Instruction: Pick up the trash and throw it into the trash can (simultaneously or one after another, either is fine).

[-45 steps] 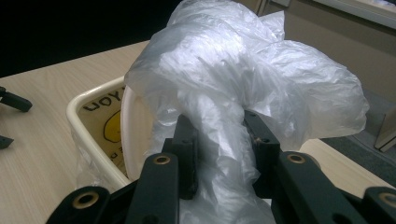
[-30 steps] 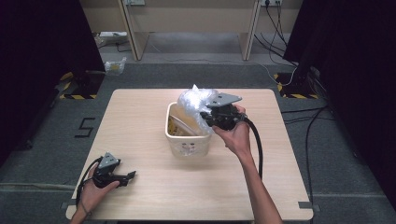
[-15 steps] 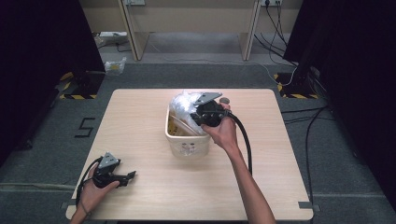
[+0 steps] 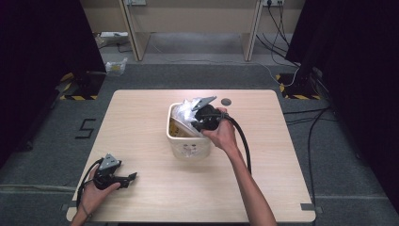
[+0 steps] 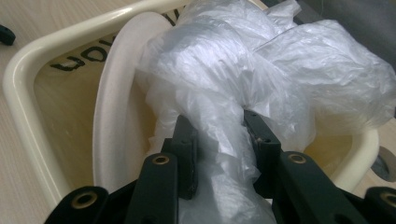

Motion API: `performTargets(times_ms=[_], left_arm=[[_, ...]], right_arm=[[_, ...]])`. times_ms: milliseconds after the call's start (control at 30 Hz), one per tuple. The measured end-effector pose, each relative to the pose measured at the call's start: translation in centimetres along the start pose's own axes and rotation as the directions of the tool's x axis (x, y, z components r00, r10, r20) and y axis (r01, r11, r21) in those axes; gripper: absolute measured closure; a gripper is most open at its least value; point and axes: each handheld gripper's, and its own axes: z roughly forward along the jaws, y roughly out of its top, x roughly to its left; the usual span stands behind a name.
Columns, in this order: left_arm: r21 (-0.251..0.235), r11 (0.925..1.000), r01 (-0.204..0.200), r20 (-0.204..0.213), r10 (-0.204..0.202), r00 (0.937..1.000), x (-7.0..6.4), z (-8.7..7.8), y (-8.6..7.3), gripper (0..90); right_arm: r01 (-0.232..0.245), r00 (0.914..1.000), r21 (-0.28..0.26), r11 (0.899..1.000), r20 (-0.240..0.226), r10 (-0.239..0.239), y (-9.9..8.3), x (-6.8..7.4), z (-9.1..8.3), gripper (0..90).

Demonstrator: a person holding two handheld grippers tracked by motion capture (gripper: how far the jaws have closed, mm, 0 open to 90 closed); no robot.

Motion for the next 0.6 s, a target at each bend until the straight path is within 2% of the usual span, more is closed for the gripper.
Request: performTargets(times_ms=[333,400,467,533,600], left_arm=[[0.0,1.0,0.0,0.0,0.0,1.0,0.0,0.0,0.0,13.2],[0.0,1.0,0.0,0.0,0.0,1.0,0.0,0.0,0.0,13.2],[0.001,1.0,0.0,-0.001,0.0,1.0,0.0,0.0,0.0,13.2],[0.0,1.0,0.0,0.0,0.0,1.0,0.0,0.0,0.0,13.2],[0.0,1.0,-0.001,0.0,0.001,1.0,0.0,0.0,0.0,13.2]], right_arm=[[0.023,0.9997,0.061,0.998,-0.012,-0.022,0.2,0.0,0.9,68.2],[0.008,0.9998,0.055,0.998,-0.016,-0.007,0.1,0.0,0.9,65.7],[-0.026,0.9994,0.029,0.999,-0.024,0.027,0.1,0.0,0.7,56.9],[-0.05,0.9982,0.0,0.999,-0.034,0.05,0.1,-0.1,0.2,51.1],[-0.065,0.9977,-0.029,0.998,-0.021,0.064,0.2,-0.1,-0.8,47.2]])
